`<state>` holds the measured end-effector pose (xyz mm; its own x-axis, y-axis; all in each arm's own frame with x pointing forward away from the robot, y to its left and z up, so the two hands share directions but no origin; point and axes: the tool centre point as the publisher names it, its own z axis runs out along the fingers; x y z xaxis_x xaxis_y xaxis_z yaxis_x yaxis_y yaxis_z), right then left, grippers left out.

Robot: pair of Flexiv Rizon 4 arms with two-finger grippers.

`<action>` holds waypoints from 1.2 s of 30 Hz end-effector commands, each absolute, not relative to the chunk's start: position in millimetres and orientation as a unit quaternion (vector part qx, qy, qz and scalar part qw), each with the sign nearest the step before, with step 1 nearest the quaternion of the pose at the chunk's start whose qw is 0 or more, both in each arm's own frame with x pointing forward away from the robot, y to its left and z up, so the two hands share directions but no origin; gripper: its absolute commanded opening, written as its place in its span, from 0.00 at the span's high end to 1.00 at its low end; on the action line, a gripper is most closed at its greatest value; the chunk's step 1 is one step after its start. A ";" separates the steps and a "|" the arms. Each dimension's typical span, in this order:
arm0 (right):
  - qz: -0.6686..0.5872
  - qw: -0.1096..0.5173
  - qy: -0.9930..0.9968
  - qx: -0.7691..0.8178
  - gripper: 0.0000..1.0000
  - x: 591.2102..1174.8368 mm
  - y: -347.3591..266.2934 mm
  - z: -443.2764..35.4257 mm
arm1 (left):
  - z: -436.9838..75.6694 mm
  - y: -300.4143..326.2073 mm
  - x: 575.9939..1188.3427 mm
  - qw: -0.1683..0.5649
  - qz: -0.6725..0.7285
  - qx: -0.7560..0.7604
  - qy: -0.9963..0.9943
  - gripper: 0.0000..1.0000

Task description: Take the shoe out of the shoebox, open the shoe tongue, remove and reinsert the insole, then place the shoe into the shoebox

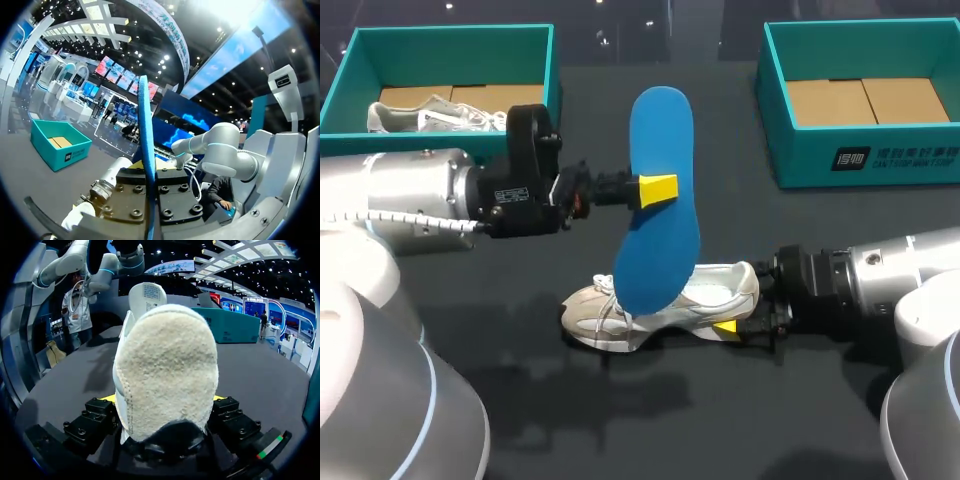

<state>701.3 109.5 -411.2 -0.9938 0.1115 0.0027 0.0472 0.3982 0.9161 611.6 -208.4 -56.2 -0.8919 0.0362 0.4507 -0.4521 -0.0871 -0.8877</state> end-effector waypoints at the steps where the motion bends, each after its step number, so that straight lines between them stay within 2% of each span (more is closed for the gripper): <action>1: 0.544 0.029 0.837 0.048 1.00 700.8 111.5 -411.2 | -57.3 -204.1 600.0 0.161 0.723 0.171 -0.650 1.00; 22: 0.531 0.022 0.846 0.050 1.00 700.7 104.6 -408.9 | -57.5 -202.5 598.7 0.161 0.721 0.173 -0.651 1.00; 23: 0.525 0.017 0.849 0.054 0.69 700.8 102.3 -408.7 | -57.5 -202.5 598.7 0.161 0.721 0.173 -0.651 1.00; 24: 0.518 0.014 0.853 0.058 0.00 700.7 99.8 -408.6 | -57.5 -202.5 598.7 0.161 0.721 0.173 -0.651 1.00; 32: 0.467 0.003 0.882 0.068 0.00 694.5 66.3 -404.4 | -57.5 -202.5 598.7 0.161 0.721 0.173 -0.651 1.00; 36: 0.398 -0.023 0.913 0.080 0.00 692.0 49.4 -394.3 | -57.5 -202.5 598.7 0.161 0.721 0.173 -0.651 1.00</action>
